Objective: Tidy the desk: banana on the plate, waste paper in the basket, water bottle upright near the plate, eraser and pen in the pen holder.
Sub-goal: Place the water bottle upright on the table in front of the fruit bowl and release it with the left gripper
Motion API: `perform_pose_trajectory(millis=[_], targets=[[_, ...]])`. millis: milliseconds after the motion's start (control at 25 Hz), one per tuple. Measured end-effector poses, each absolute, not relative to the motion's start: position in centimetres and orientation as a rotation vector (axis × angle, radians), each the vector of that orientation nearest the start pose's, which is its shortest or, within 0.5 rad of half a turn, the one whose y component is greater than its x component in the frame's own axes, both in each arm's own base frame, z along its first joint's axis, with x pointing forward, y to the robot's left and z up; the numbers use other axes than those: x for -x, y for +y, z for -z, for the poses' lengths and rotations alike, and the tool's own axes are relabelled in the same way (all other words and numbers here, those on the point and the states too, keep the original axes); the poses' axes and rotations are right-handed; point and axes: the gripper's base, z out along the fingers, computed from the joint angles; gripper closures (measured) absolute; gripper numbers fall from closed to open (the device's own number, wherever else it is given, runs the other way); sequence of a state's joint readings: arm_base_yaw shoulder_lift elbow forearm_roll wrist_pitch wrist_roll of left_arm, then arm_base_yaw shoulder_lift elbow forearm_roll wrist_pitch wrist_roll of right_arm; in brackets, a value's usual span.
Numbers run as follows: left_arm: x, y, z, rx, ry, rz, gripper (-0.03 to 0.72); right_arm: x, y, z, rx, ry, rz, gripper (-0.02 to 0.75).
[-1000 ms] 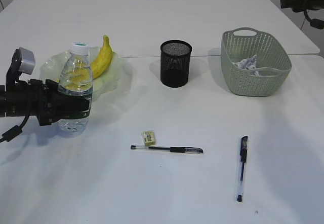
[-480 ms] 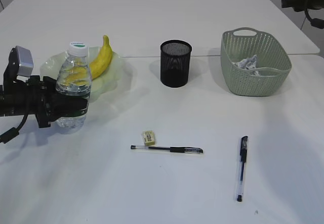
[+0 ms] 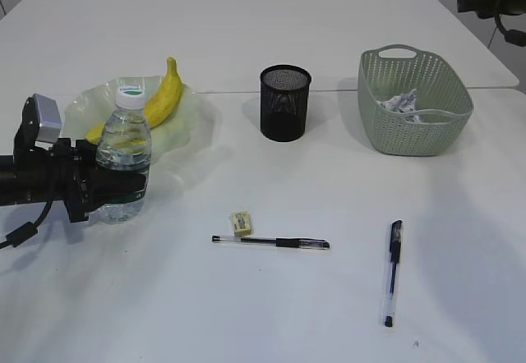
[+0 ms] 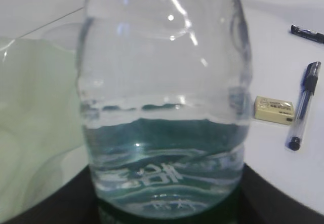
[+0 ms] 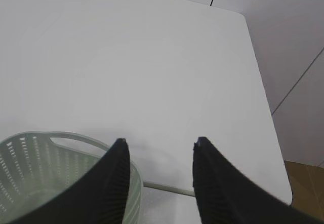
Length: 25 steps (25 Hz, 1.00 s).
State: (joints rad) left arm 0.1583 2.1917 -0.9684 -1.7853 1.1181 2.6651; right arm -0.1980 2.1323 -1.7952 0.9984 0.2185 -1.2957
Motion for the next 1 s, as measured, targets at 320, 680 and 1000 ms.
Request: perform_pose_trajectory(millis=[320,680,1000], targets=[[-36.2,-2.4,-8.2,-0.929,1.713,0.717,0.328,-50.8,-8.5,-26.8,0.228,1.924,0.16,0.422],[-36.1,-2.6,-6.6,-0.853,1.688,0.804,0.328,-50.8,-8.5,-26.8,0.228,1.924,0.16,0.423],[-36.1,-2.6,-6.4,-0.842,1.679,0.82,0.328,-50.8,-8.5,-26.8,0.228,1.924,0.16,0.422]])
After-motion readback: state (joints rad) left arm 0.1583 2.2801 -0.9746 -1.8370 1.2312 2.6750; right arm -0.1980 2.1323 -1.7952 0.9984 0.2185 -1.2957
